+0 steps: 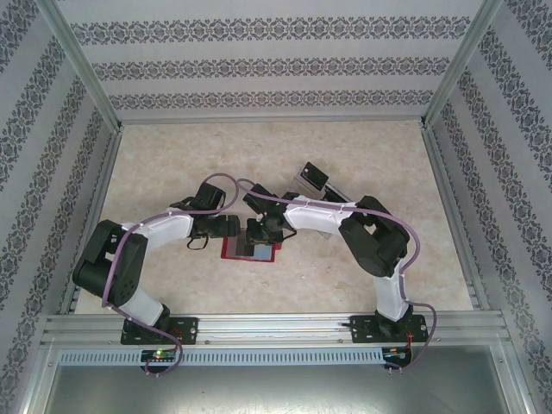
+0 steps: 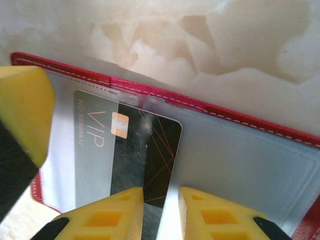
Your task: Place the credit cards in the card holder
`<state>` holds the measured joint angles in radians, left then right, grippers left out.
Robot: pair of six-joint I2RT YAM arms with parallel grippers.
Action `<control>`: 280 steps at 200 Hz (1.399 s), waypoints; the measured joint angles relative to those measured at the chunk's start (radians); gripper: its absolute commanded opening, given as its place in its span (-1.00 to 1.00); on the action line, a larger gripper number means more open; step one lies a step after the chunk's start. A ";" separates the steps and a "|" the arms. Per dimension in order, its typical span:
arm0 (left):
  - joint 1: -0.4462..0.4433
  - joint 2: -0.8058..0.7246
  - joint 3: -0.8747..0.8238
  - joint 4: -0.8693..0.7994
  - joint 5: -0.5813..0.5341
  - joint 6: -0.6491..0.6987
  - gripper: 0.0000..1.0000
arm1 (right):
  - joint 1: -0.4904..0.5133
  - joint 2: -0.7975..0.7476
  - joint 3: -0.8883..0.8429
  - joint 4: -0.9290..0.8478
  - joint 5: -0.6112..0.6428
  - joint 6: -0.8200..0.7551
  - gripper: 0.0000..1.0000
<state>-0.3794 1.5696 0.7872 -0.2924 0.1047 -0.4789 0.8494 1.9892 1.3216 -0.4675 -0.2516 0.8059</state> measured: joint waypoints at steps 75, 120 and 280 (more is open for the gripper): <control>0.000 -0.037 -0.014 0.001 0.042 -0.004 0.82 | 0.011 -0.165 -0.191 0.044 0.006 -0.084 0.03; -0.001 -0.056 -0.023 -0.002 0.045 -0.008 0.82 | 0.011 -0.352 -0.245 -0.003 0.105 -0.068 0.09; -0.014 -0.071 -0.024 -0.033 0.042 -0.015 0.82 | 0.018 -0.309 -0.330 -0.154 0.340 -0.064 -0.95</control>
<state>-0.3935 1.4986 0.7631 -0.3252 0.1463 -0.4942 0.8673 1.6806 0.9916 -0.6212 0.0883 0.7422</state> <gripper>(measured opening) 0.911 0.062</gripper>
